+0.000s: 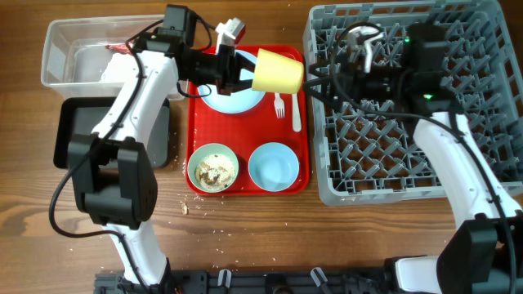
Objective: Sort waste into correct bins and load items into the dishwasher rack
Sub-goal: 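Hand the yellow cup from the left gripper to the right gripper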
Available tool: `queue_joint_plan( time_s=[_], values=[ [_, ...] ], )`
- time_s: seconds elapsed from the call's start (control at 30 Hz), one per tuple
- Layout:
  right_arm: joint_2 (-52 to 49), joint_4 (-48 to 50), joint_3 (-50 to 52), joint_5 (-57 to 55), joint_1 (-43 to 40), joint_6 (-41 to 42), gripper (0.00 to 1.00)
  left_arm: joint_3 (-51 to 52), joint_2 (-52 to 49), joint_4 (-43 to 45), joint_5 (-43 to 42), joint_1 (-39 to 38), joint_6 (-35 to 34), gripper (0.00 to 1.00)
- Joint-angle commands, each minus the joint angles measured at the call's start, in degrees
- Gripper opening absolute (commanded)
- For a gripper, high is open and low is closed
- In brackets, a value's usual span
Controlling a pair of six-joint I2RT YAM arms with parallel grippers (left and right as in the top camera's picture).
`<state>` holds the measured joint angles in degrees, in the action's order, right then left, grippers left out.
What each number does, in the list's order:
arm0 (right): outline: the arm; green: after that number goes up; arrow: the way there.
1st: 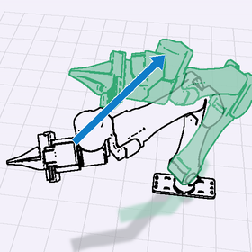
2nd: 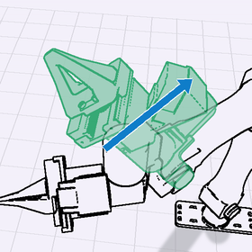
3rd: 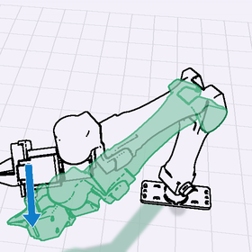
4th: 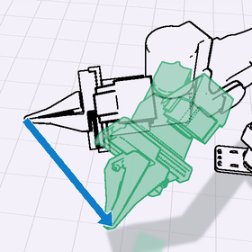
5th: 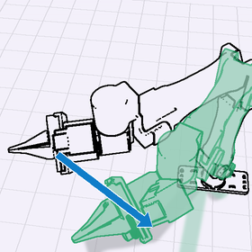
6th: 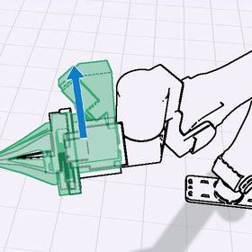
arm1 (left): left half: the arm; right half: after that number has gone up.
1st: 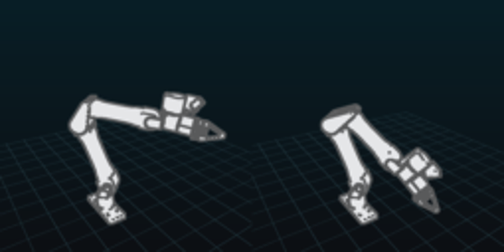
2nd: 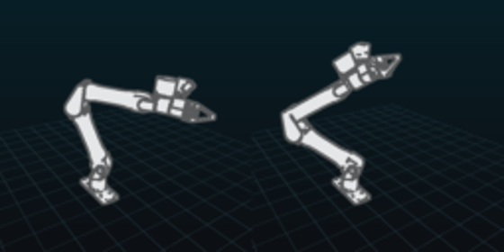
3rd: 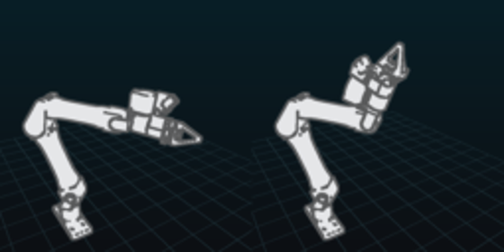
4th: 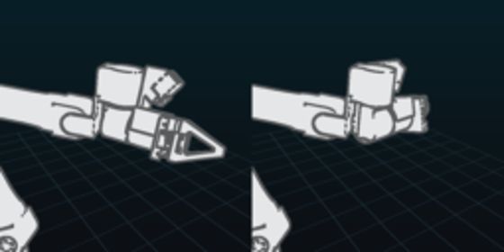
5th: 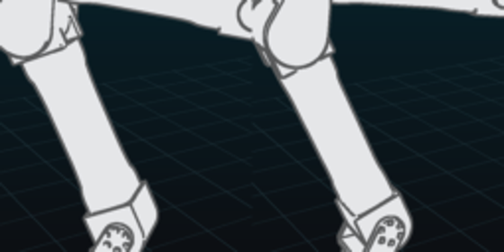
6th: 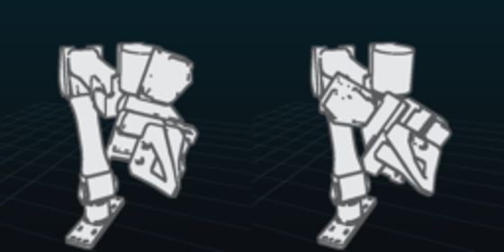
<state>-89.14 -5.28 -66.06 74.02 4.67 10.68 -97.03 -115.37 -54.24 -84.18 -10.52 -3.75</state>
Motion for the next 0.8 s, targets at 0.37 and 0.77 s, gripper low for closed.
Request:
queue_joint_plan(
  time_s=[0.37, 0.77],
  values=[
    [-0.6, 4.8, 0.0, 1.6, 4.5, 4.9, 0.84, -0.4, 1.2, 0.0, -1.9, -1.6, 0.1, 0.04],
    [-0.7, 4.2, 0.0, -2.2, 6.3, 4.3, 0.83, -0.4, 1.2, 0.5, -2.6, -2.2, 0.1, 0.04]
  ],
)
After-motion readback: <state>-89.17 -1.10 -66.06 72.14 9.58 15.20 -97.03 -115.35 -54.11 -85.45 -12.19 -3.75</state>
